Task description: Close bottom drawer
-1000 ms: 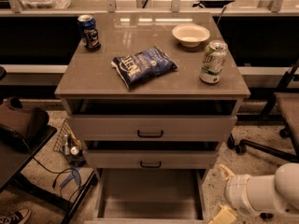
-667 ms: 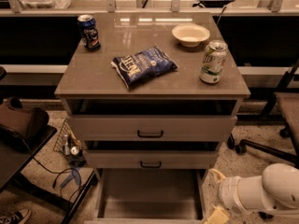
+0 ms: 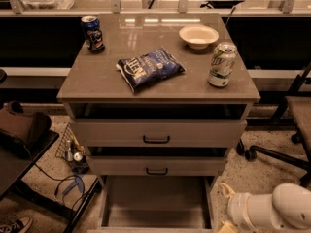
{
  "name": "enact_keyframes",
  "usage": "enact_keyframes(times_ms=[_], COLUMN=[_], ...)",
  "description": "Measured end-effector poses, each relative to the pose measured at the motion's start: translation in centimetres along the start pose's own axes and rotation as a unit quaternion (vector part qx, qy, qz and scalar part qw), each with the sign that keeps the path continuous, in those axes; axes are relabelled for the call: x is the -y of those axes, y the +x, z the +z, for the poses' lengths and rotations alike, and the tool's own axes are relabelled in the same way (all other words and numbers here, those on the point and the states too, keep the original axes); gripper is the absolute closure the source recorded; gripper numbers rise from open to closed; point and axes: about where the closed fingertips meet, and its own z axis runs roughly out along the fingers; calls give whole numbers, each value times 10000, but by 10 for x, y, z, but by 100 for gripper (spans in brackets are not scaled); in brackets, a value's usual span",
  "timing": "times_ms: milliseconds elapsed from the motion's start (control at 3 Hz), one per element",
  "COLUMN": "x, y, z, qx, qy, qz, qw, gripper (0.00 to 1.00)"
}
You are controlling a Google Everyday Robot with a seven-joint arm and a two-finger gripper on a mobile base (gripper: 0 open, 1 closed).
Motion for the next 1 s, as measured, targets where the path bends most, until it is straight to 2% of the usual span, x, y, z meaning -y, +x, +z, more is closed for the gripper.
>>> enact_keyframes(times_ms=[333, 667, 1000], x=[-1, 3, 7], y=[40, 80, 114], z=[33, 58, 85], qx=[217, 425, 542], qy=[-100, -170, -270], qz=[41, -126, -198], qw=[9997, 9989, 9980], gripper=[0, 17, 41])
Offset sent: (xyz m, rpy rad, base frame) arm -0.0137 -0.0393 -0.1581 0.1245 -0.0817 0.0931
